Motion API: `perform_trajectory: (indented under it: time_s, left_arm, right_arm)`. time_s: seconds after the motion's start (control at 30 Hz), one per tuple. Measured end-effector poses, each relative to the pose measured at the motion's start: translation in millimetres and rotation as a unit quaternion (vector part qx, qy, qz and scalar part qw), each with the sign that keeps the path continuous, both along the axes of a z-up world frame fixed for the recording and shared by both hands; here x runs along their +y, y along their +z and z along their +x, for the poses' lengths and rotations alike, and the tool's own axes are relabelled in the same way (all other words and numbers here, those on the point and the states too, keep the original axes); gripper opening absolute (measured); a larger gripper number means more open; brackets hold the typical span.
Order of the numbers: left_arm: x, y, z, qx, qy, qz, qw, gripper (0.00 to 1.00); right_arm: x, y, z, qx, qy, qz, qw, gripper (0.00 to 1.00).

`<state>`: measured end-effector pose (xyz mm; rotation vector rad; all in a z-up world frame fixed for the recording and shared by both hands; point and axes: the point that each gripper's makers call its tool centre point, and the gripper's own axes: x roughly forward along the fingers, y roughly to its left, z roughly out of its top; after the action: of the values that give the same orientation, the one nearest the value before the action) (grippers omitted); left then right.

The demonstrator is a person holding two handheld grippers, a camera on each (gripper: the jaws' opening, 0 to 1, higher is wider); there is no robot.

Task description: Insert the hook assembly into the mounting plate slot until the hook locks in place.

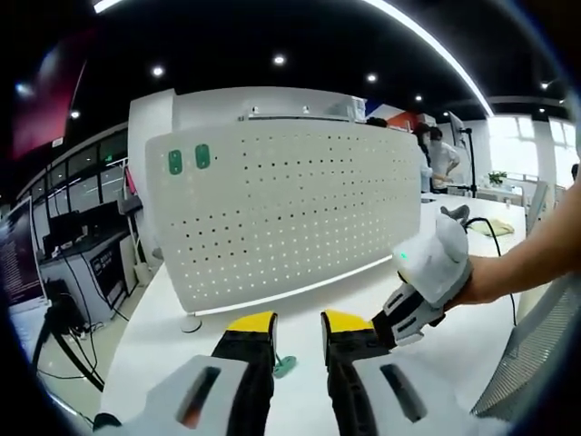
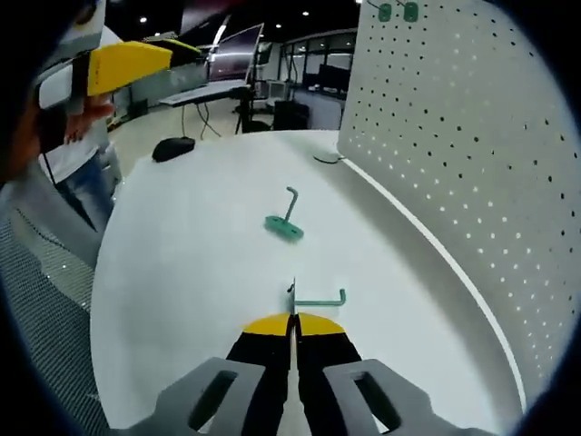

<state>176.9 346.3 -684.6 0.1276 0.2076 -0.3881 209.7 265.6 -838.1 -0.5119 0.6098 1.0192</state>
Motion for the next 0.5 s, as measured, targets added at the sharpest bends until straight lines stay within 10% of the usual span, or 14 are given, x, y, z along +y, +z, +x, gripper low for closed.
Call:
perform_trajectory:
  time_s: [0.5]
  left_arm:
    - [0,1.3,-0.5,-0.002,0.001,-0.002,1.0000,0.20]
  right_arm:
    - [15,-2.6,-23,-0.005,0.045,-0.014,0.9989,0.00]
